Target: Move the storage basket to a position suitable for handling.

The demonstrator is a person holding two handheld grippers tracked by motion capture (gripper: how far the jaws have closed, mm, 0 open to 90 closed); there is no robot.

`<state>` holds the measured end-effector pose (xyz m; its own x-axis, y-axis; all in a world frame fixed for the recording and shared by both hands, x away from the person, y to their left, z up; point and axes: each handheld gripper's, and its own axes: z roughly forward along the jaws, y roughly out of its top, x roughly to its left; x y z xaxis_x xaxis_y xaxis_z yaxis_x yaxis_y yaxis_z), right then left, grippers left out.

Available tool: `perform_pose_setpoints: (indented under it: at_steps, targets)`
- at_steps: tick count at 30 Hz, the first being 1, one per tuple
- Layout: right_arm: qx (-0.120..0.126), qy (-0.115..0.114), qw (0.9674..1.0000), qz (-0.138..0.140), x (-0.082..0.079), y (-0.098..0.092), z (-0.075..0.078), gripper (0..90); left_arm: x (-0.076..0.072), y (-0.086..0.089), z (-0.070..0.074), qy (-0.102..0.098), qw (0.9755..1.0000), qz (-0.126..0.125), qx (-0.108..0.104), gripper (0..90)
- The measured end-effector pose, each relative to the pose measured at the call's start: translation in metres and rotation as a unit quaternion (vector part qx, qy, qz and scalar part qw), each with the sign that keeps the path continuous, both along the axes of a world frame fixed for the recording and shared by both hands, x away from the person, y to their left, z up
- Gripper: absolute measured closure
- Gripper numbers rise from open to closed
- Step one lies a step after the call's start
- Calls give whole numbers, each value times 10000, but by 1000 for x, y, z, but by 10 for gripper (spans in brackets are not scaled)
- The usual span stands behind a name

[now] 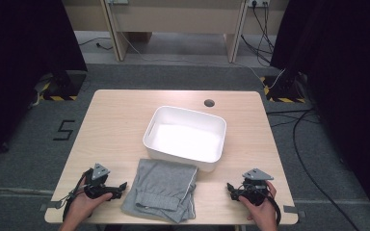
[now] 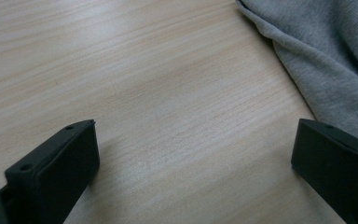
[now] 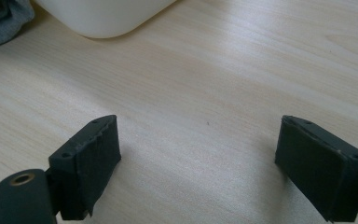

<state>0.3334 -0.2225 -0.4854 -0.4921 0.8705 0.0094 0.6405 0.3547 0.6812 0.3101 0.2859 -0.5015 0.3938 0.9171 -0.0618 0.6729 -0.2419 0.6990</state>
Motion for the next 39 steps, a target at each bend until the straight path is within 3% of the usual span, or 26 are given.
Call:
perform_pose_setpoints:
  at_steps: [7, 12, 15, 21, 27, 31, 35, 39]
  targets:
    - [0, -3, 10000, 11, 0, 0, 0, 148, 0, 1, 1, -17, 10000, 19, -12, 18]
    - [-32, -91, 10000, 12, 0, 1, 0, 167, 4, 4, 3, -69, 9999, -28, -110, 153]
    - [-9, -169, 9998, 57, 0, 3, 1, 179, 6, 4, 5, -30, 9994, -11, -342, 149]
    - [73, -327, 9992, 217, -2, 13, 7, 177, 8, -5, 15, -174, 9989, -145, -405, 149]
    - [124, -529, 9976, 418, -1, 26, 14, 179, 14, -22, 24, -233, 9969, -421, -618, 149]
    - [94, -582, 9969, 528, 3, 34, 16, 185, 20, -30, 30, -365, 9967, -526, -504, 149]
    - [137, -608, 9966, 544, 7, 40, 19, 193, 26, -34, 35, -398, 9964, -526, -528, 150]
    - [5, -716, 9953, 647, 14, 47, 22, 201, 37, -39, 39, -469, 9960, -513, -563, 150]
